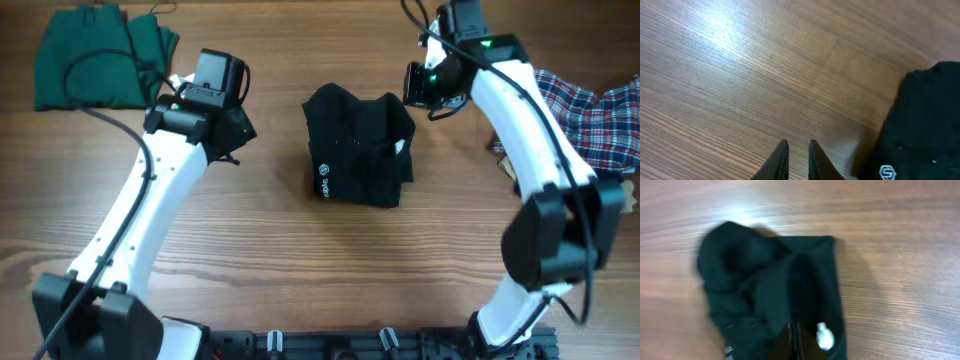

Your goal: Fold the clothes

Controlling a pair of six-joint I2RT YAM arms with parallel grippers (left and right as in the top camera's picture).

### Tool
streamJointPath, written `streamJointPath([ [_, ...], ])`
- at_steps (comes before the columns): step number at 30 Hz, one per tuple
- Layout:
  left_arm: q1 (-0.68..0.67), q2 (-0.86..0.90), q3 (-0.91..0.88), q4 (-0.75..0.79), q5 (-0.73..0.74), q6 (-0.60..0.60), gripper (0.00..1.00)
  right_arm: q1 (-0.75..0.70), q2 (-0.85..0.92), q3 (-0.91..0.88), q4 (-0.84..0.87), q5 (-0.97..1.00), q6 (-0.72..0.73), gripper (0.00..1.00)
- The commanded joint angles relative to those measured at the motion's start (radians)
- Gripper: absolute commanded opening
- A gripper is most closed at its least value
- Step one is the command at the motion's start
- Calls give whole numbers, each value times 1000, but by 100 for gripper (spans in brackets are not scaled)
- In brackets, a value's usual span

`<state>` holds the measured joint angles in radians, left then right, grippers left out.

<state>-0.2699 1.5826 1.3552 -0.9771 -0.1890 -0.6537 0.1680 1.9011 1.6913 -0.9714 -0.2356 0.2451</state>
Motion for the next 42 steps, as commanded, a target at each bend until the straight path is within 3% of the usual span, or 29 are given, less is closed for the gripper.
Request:
streamJointPath([
  [1,3,48,5,1,35,-13,15,2,14,5,-2,-66,-37,5],
  [3,3,66,4,3,46,-13,17,6,46,4,0,-95,-49,10],
  [4,3,73,4,3,46,-13,22,9,61,4,5,-116,-64,21],
  [6,3,90,5,3,47,-13,36,12,95,4,12,-124,-63,55],
  [10,3,96,5,0,54,-13,40,12,141,4,12,-126,-59,60],
  [22,3,96,5,15,54,-13,41,63,238,4,49,-169,-57,50],
  [25,3,96,4,15,54,-13,41,71,263,4,73,-166,-32,40],
  [30,4,96,5,13,54,-8,41,68,270,4,111,-79,29,7],
  [31,3,96,5,13,54,-8,42,67,270,4,126,-75,28,4],
  [42,4,96,4,5,54,-6,42,45,270,4,288,-15,125,4],
])
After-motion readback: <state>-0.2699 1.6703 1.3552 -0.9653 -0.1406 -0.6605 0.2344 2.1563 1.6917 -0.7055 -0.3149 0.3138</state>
